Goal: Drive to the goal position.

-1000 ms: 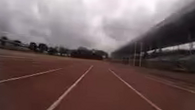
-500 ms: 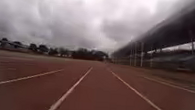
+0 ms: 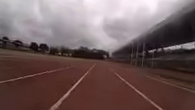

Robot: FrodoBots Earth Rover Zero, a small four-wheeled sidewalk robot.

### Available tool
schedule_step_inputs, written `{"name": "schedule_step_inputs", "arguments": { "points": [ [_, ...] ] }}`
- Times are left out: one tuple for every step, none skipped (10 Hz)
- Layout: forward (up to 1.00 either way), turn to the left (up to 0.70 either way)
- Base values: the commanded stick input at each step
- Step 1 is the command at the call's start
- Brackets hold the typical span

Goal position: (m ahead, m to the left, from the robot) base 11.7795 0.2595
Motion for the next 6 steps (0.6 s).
{"name": "schedule_step_inputs", "arguments": {
  "points": [
    [0.7,0.0],
    [0.7,0.0],
    [0.7,0.0],
    [0.7,0.0],
    [0.7,0.0],
    [0.7,0.0]
  ]
}}
